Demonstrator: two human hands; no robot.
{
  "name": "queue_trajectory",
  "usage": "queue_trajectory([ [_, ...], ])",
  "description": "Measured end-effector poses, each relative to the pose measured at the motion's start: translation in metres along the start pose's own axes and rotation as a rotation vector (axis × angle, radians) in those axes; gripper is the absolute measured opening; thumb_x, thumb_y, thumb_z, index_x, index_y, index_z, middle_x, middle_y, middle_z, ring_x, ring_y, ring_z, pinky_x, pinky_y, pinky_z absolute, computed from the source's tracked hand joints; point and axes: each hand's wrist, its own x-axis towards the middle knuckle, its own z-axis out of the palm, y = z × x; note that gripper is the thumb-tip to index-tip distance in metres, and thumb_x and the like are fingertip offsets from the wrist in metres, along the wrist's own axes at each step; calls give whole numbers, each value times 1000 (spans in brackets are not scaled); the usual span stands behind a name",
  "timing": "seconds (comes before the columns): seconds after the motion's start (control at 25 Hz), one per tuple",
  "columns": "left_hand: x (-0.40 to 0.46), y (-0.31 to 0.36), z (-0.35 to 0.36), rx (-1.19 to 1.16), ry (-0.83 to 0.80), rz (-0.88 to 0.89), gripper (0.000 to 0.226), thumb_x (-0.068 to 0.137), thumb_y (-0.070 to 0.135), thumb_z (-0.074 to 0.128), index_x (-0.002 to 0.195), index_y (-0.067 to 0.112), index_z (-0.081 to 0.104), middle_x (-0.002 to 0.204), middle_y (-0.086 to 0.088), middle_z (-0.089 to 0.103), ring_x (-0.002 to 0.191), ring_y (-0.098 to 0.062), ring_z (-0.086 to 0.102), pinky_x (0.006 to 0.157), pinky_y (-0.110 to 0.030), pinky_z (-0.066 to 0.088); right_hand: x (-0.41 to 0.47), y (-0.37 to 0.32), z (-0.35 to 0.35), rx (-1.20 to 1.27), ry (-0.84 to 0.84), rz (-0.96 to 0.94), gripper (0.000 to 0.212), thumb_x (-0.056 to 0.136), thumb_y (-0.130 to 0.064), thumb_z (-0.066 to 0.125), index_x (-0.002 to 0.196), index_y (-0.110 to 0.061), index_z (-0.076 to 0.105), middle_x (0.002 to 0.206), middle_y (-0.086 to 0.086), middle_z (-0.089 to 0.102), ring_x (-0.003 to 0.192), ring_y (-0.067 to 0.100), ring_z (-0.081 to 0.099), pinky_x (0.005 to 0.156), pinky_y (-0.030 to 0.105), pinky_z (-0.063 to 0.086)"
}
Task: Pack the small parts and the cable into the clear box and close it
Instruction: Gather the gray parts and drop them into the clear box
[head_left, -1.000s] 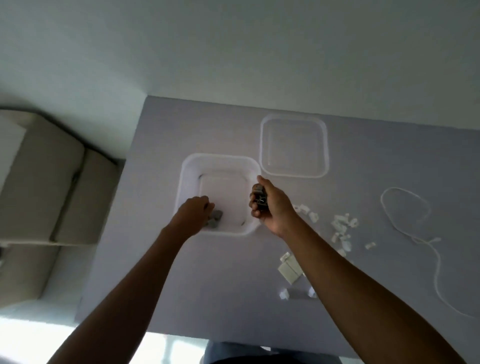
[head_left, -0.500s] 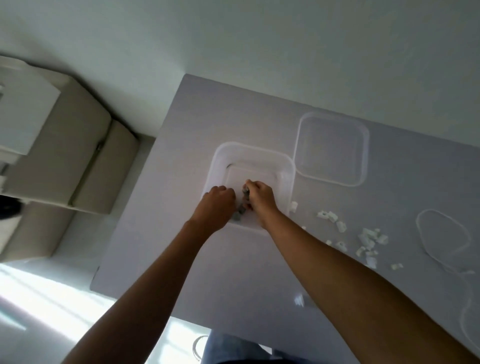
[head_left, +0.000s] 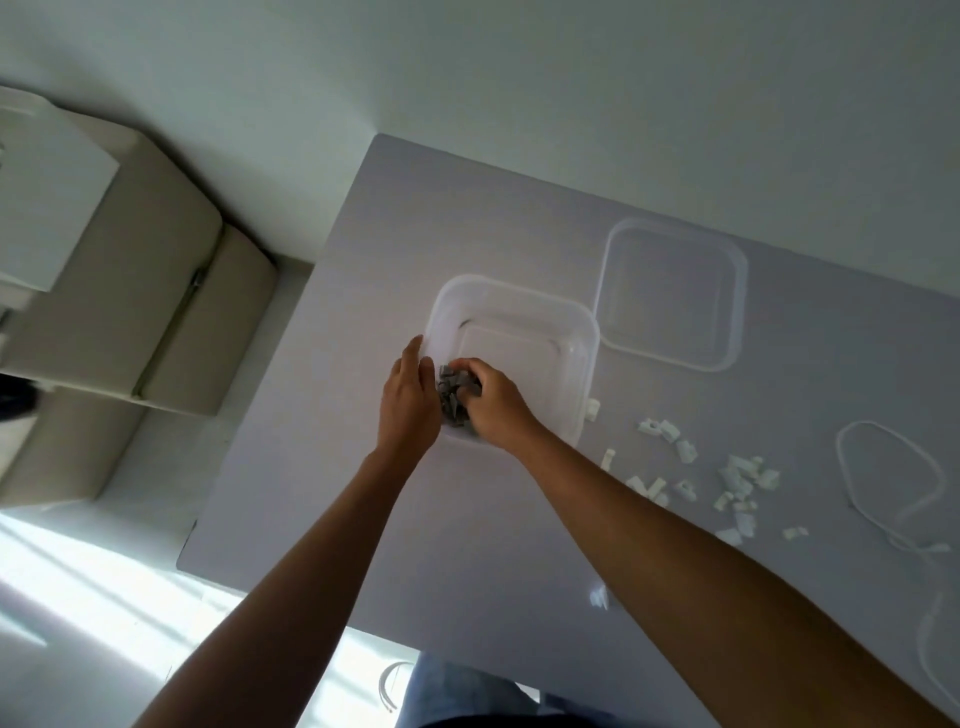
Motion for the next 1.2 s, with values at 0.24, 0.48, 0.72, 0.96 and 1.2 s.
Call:
queue_trajectory([
  [0.24,2,-1,3,-29,17,16,42,106,28,27,144,18,39,131,-14,57,114,-26,57,93,-37,48,-7,6,-17,-131,-103,-57,72,80,16,45,141,-24,50,140,8,55,129,24,50,104,24,42],
  [0.48,3,-4,3,6,16,38,41,106,26,28,143,15,40,131,-16,56,112,-26,56,86,-28,41,-6,27,-32,-115,115,1,59,81,16,47,130,-14,61,133,8,60,117,20,58,94,20,45],
  [0.72,3,-5,3,19,16,40,40,106,27,27,142,15,41,126,-16,58,104,-23,56,83,-31,41,-1,34,-21,-259,73,123,44,82,9,51,122,-5,64,121,21,53,109,34,58,95,31,47],
  [0.96,-3,5,-1,159,69,60,44,103,34,35,143,14,37,135,-17,50,123,-30,47,97,-40,43,-11,20,-14,-267,29,77,49,84,7,55,131,-6,57,124,21,53,113,34,57,95,32,48],
  [1.2,-25,73,25,323,247,416,33,93,26,57,122,12,54,117,-8,60,109,-26,53,92,-40,41,-54,29,-80,-106,376,-30,36,91,8,48,115,-11,67,117,9,64,105,16,62,92,17,47],
])
